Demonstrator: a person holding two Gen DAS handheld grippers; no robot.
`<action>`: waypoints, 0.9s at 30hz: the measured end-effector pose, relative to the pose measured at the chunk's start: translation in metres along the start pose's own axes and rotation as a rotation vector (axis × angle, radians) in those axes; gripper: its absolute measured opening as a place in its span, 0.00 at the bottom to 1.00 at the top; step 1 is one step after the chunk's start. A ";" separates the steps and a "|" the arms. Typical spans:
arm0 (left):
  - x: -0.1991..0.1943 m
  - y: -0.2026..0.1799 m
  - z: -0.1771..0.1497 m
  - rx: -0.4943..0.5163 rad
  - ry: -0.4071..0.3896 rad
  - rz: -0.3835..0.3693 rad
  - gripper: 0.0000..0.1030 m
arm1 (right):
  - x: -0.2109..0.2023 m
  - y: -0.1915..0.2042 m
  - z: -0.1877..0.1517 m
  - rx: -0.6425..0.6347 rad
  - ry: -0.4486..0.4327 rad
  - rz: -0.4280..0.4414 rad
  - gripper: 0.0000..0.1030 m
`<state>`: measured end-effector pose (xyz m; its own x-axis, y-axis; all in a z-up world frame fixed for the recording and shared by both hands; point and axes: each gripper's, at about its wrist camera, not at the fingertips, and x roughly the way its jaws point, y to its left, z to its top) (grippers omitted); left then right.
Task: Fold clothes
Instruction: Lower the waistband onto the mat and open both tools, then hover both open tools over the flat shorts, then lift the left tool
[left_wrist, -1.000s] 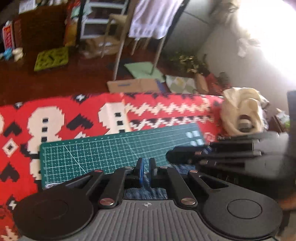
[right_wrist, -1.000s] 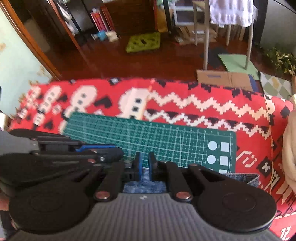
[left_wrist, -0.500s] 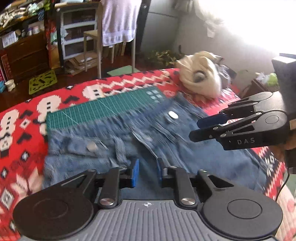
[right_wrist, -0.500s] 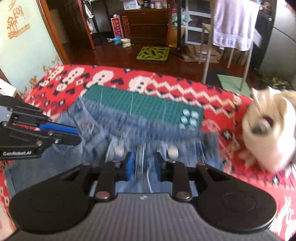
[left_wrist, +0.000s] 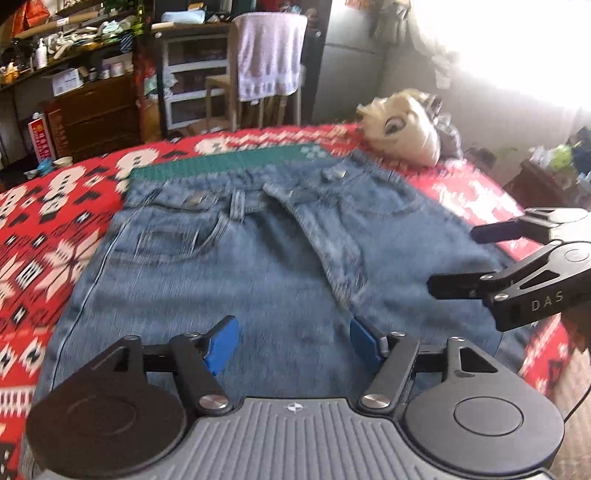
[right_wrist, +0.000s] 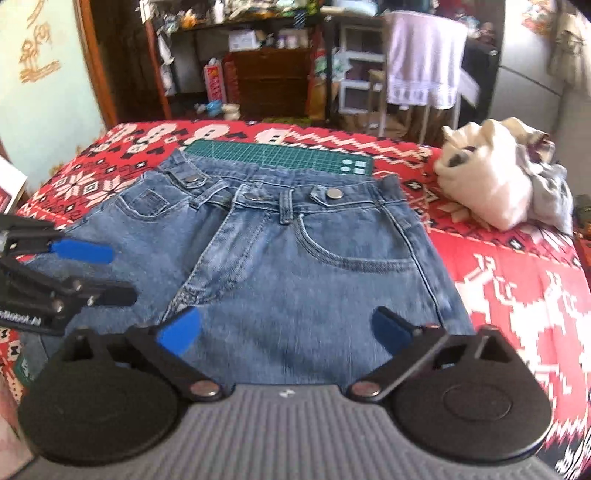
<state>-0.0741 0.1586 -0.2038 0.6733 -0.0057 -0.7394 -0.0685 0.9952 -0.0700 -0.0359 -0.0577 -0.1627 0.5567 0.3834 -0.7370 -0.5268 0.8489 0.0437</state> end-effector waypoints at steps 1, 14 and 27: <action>-0.001 -0.002 -0.004 0.018 -0.002 0.016 0.64 | 0.000 0.001 -0.004 0.001 0.000 -0.006 0.99; 0.006 -0.010 -0.033 0.108 -0.011 0.140 0.97 | 0.017 0.017 -0.051 0.022 -0.015 -0.071 1.00; 0.012 -0.005 -0.034 0.010 -0.005 0.131 1.00 | 0.014 0.018 -0.063 0.034 -0.095 -0.091 1.00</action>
<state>-0.0907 0.1503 -0.2354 0.6625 0.1244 -0.7387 -0.1488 0.9883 0.0331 -0.0777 -0.0604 -0.2148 0.6604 0.3354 -0.6718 -0.4503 0.8929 0.0031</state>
